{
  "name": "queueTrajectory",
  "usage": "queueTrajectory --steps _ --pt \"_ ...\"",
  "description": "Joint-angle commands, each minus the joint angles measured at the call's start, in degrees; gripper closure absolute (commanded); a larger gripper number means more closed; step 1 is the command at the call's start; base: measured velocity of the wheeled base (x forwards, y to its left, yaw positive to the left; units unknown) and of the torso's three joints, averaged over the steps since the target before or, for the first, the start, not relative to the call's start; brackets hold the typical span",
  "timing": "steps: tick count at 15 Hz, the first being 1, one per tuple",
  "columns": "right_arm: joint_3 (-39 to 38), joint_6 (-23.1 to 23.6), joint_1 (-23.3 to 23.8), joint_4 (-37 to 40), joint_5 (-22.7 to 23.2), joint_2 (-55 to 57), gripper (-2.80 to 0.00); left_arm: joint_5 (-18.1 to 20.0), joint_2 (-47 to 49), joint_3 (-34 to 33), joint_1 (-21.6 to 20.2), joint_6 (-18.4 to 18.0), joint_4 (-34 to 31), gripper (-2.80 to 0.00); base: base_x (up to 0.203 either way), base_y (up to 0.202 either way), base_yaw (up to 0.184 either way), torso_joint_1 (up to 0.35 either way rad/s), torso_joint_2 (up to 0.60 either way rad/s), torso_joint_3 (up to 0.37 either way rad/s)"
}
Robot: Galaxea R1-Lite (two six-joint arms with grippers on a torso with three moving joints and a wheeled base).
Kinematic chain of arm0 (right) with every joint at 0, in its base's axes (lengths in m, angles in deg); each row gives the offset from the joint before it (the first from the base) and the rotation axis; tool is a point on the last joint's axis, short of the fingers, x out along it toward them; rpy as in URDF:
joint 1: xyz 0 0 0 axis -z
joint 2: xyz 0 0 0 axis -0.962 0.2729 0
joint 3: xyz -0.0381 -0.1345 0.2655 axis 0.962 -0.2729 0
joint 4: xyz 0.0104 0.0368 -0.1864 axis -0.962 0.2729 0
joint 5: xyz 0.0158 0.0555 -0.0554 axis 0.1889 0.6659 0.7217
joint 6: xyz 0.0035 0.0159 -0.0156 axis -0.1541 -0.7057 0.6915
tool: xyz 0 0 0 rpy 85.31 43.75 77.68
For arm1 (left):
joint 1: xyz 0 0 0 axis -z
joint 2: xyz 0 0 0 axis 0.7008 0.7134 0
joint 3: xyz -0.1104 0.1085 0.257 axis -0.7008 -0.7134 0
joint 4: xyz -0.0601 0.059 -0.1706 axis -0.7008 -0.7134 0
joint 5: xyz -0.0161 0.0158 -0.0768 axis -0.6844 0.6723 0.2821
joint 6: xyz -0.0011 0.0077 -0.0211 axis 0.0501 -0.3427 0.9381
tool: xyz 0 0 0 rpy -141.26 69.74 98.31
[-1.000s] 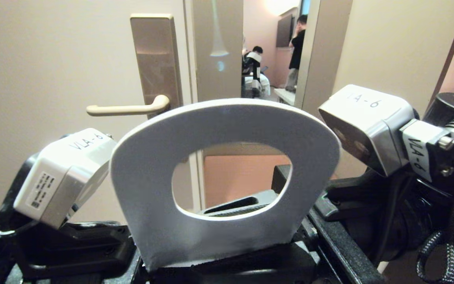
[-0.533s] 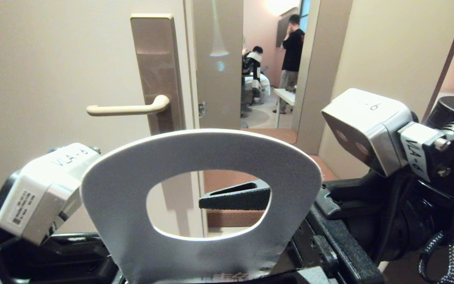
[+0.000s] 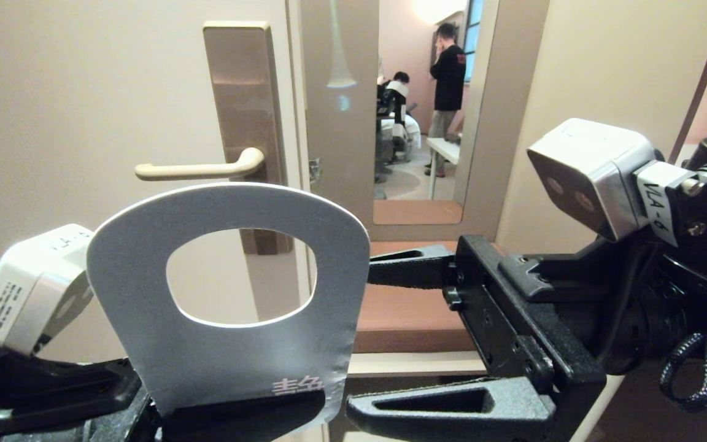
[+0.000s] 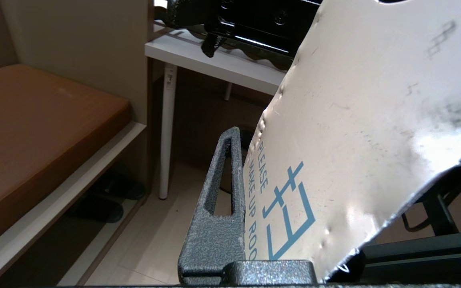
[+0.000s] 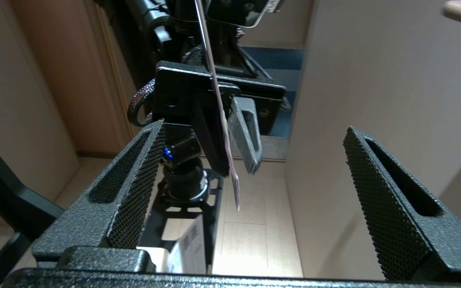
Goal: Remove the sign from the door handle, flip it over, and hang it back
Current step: Hand it to the other hand, then hang the sign back with the other side facing out
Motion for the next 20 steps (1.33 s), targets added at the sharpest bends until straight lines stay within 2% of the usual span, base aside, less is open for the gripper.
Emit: queueTrajectory --steps 1,6,8,9,12,14,17,20 --pt "-1.3 -0.1 1.8 -0.3 0.3 -1.1 -2.8 0.2 -1.0 -0.8 -2.3 0.1 0.3 0.0 0.0 0.0 0.0 0.0 0.0 0.0" --pt "-6.1 -0.2 7.8 -2.4 0.5 -3.6 -2.8 0.2 -1.1 -1.1 -5.1 0.1 0.3 0.0 0.0 0.0 0.0 0.0 0.0 0.0" --pt "-6.6 -0.2 8.4 -3.1 0.5 -3.6 -2.8 0.2 -1.1 -1.1 -5.1 0.1 0.3 0.0 0.0 0.0 0.0 0.0 0.0 0.0" --pt "-6.7 -0.2 8.4 -3.2 0.6 -3.5 0.0 0.2 -1.1 -1.1 -5.1 0.1 0.3 0.0 0.0 0.0 0.0 0.0 0.0 0.0" --pt "-6.7 0.3 8.7 -3.2 0.3 -3.5 0.0 0.2 -1.4 -1.1 -5.1 0.1 0.2 0.0 0.0 0.0 0.0 0.0 0.0 0.0" --pt "-6.8 1.1 11.9 -3.3 0.0 -3.6 0.0 0.2 -1.7 -1.5 -5.1 0.0 0.2 0.0 0.0 0.0 0.0 0.0 0.0 0.0" --pt "-10.0 4.4 22.8 -4.2 -5.8 -4.1 0.0 0.2 -2.7 -1.6 -5.1 -0.1 0.2 0.0 0.0 0.0 0.0 0.0 0.0 0.0" --pt "-20.4 9.6 38.2 -7.1 -9.0 -5.0 0.0 0.2 -4.1 -3.0 -5.1 -0.2 0.2 0.0 0.0 0.0 0.0 0.0 0.0 0.0"
